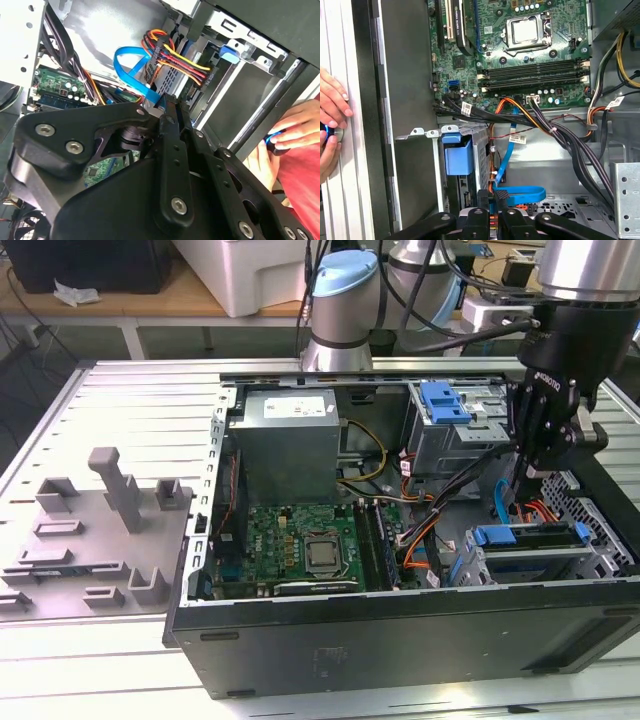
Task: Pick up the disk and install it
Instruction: 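Insert the second disk wire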
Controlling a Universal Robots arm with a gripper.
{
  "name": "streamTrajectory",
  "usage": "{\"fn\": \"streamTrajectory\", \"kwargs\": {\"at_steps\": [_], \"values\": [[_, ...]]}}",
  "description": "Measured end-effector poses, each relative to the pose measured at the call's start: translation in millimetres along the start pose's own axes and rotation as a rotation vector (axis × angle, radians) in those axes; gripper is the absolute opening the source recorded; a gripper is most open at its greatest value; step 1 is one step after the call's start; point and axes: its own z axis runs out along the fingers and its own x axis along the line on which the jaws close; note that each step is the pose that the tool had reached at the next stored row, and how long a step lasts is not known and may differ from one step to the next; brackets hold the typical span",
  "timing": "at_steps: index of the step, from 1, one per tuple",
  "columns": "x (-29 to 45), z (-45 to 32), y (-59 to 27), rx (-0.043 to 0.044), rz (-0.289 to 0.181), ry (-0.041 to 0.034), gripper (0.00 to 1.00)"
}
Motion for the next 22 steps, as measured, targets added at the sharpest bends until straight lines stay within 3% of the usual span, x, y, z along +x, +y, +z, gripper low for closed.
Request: {"fn": "streamTrajectory", "kwargs": {"at_steps": [3, 13, 15, 16, 22], "values": [[2.5, 0.3, -0.2, -0.0008, 0.0, -0.0112, 0.16], [20.1, 4.5, -6.4, -0.0015, 0.0, -0.0202, 0.16], [22.3, 5.0, -7.0, -0.0017, 0.001, -0.0237, 0.16], [23.2, 5.2, -7.1, -0.0021, 0.001, -0.0289, 0.16], [23.2, 5.3, -7.2, -0.0021, 0.0, -0.0295, 0.16]]}}
